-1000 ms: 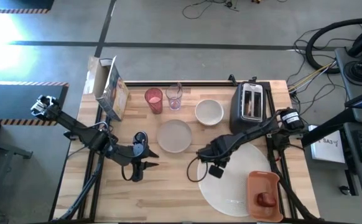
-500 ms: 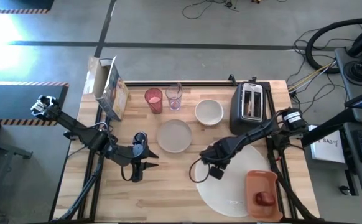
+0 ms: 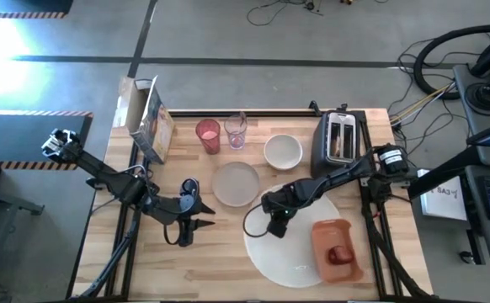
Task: Arrange a breakfast setting
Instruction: Move the white table mat to the center of the table
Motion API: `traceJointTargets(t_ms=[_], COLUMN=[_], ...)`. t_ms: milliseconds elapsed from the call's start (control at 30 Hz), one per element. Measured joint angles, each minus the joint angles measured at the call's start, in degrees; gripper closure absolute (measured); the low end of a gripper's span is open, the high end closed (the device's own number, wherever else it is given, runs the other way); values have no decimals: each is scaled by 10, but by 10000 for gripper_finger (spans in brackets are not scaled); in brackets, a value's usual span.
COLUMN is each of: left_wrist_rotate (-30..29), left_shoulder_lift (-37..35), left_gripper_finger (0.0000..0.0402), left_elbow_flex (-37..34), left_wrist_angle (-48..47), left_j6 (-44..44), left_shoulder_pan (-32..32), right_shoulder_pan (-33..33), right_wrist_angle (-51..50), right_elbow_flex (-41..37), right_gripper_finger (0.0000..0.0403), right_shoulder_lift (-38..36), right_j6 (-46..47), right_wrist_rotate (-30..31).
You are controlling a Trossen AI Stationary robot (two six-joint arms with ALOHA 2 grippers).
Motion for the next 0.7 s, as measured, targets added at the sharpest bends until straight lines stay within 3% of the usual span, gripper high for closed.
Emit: traceJointTargets(t_ms=[700], left_wrist_rotate=[5], left_shoulder_lift=[0], left_gripper_finger=[274], left_elbow_flex=[0], left_wrist_angle=[-2], left_j6=[5], left_shoulder_pan=[-2], right_shoulder_pan=[-45], right_wrist_angle=[-11], right_elbow_flex=[230], right_gripper_finger=[365], right_shoulder_lift=[167], right_j6=[-168], right_wrist_rotate=[-20])
